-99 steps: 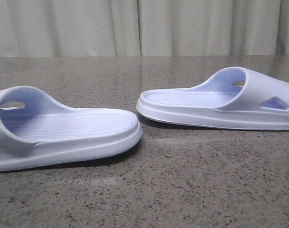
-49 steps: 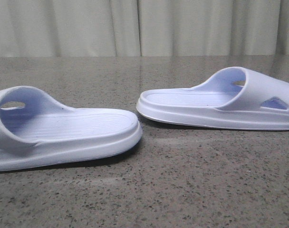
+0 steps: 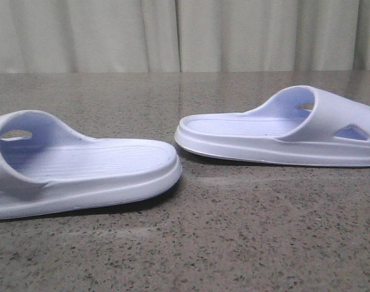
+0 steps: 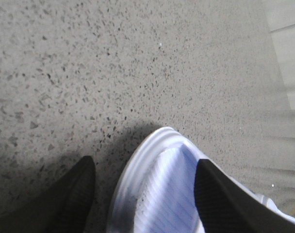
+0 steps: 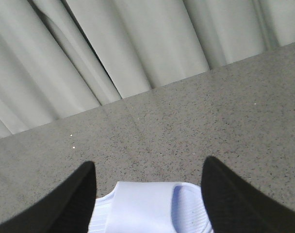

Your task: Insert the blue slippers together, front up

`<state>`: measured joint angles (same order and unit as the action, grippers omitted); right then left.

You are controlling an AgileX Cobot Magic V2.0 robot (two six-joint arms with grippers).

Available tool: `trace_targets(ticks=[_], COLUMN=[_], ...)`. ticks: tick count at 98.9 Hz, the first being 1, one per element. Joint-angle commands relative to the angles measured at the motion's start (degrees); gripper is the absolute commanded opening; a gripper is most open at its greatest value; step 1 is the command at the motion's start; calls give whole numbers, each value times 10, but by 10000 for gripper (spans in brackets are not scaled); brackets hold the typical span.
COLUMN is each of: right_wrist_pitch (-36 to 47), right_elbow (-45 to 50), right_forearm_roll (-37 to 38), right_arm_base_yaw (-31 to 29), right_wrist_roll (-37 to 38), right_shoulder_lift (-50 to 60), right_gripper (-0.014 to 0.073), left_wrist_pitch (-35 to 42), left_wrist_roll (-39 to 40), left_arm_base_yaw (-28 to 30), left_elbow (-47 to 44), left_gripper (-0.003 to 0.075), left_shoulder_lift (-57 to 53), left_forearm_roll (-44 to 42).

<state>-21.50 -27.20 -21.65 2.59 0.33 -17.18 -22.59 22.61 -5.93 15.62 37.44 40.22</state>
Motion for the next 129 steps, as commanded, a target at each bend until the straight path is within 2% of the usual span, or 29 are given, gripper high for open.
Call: trace_targets(ticks=[1,129], right_wrist_pitch=[50,53], right_elbow=[-19,-19], right_forearm_roll=[-5,-5], right_arm_base_yaw=[-4,-4], right_wrist_roll=[-3,-3], right_shoulder_lift=[-10,-10], right_gripper=[404,404], left_wrist_pitch=[15,-4], left_wrist_roll=[4,-4], left_arm_base_yaw=[-4,-4], left_elbow=[16,16], left_gripper=[384,384], left_shoulder_lift=[3,41], left_forearm_roll=[15,34])
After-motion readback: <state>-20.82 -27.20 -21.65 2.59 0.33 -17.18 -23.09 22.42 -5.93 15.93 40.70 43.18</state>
